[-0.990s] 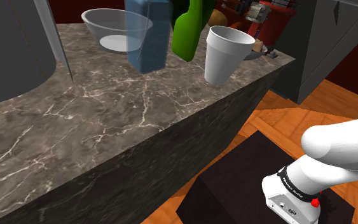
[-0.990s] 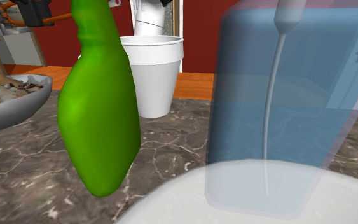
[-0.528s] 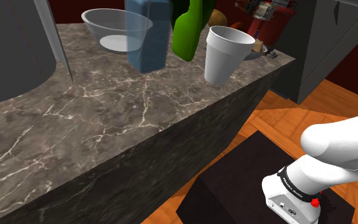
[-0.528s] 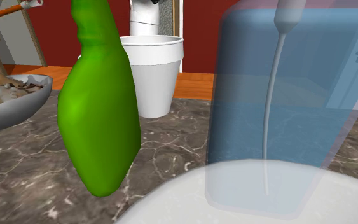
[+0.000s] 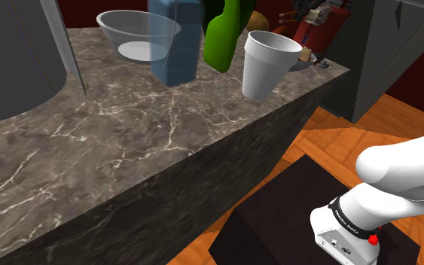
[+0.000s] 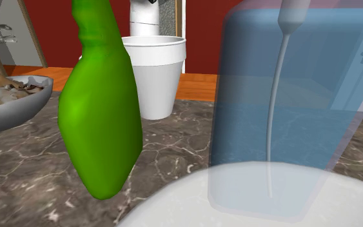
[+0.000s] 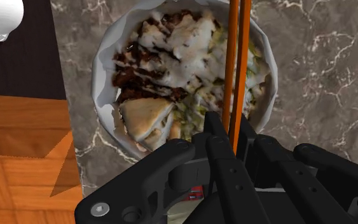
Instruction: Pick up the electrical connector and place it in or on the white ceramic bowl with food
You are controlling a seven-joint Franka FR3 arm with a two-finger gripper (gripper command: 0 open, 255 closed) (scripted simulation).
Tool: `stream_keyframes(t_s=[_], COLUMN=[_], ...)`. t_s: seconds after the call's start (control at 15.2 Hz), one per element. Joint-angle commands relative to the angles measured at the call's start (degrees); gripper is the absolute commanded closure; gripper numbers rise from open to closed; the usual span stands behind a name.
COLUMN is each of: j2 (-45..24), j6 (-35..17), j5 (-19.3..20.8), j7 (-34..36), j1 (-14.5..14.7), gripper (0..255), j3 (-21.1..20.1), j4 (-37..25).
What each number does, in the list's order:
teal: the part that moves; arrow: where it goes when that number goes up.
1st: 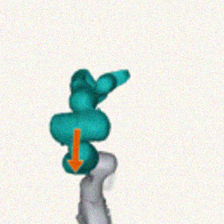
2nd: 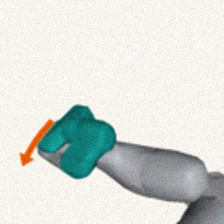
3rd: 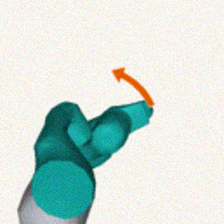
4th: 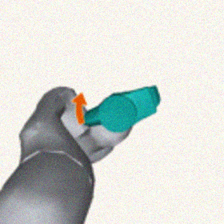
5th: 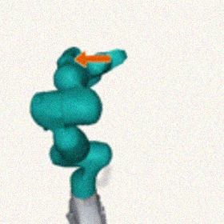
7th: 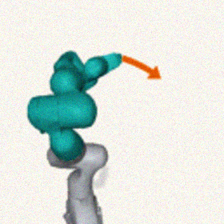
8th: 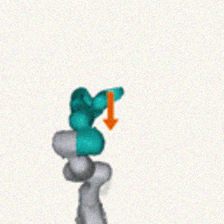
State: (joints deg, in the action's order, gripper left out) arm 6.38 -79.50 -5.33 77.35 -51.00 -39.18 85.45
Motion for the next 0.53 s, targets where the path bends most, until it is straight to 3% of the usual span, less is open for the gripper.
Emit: stream_keyframes(t_s=[0.0, 0.46], j2=[0.86, 3.52], j6=[-1.72, -7.43], j5=[-0.45, -1.94], j7=[-0.54, -1.94], j1=[-0.14, -0.15], gripper=[255, 255], j3=[0.35, 1.02], j4=[2.4, 10.31])
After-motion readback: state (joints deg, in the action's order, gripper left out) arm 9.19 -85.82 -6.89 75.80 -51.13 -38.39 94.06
